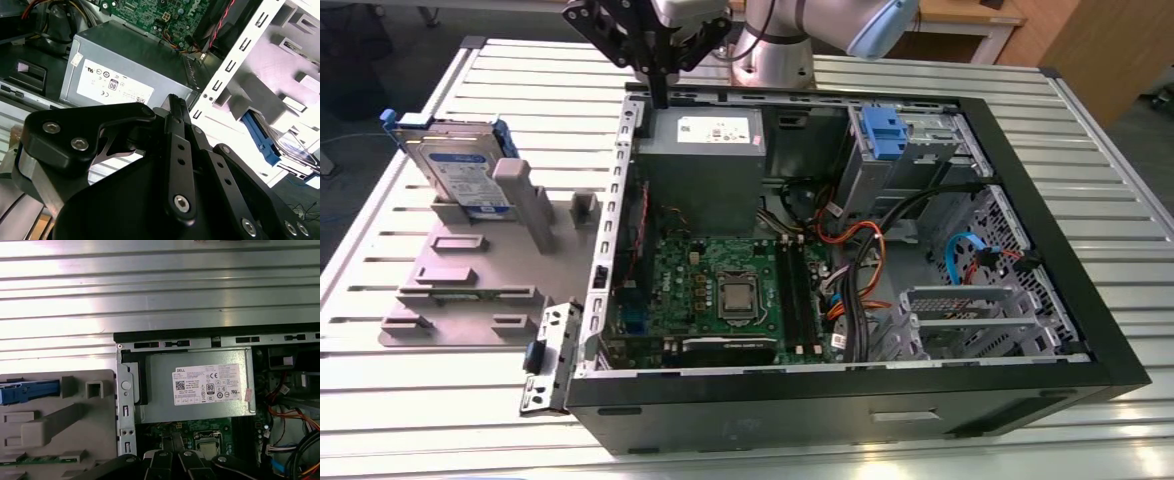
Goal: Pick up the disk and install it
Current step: 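Reach for the disk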
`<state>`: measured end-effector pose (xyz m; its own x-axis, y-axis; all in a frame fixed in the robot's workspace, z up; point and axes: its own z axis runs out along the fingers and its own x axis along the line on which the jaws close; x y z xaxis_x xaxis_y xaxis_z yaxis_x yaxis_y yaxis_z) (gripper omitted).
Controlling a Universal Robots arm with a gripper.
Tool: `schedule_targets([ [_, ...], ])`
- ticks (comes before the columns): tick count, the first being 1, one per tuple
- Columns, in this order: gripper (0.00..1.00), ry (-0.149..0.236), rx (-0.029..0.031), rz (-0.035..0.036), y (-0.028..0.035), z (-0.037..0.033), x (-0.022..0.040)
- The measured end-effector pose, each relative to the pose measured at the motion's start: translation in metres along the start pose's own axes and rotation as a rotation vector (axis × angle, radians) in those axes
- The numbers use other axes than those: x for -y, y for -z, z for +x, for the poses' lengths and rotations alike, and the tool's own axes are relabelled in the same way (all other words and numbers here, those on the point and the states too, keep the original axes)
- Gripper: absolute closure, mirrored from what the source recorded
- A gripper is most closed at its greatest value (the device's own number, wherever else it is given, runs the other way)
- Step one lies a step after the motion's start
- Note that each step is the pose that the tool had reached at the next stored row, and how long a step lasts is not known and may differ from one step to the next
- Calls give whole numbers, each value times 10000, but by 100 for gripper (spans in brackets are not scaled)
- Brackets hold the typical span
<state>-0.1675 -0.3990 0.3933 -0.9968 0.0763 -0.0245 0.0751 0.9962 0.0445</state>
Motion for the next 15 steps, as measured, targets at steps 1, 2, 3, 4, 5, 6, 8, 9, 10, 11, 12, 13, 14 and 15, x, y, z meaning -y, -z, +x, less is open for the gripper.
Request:
schedule_targets([
  [1, 89, 0, 0, 0, 0, 4, 0],
  [2, 89, 0, 0, 1, 0, 7, 1],
  [3, 89, 0, 0, 0, 0, 11, 1],
  [4, 89, 1, 0, 1, 1, 15, 1],
  [5, 89, 0, 0, 0, 0, 19, 1],
  [6, 89, 0, 0, 0, 1, 23, 2],
  [8, 89, 1, 0, 1, 1, 28, 2],
  [9, 89, 1, 0, 1, 1, 31, 2],
  [10, 89, 1, 0, 0, 1, 34, 3],
  [11, 89, 0, 0, 0, 1, 37, 3],
  [12, 89, 1, 0, 0, 1, 38, 3],
  [13, 89, 0, 0, 1, 2, 59, 5],
  [14, 89, 0, 0, 1, 2, 71, 5],
  [15, 89, 0, 0, 0, 2, 72, 5],
])
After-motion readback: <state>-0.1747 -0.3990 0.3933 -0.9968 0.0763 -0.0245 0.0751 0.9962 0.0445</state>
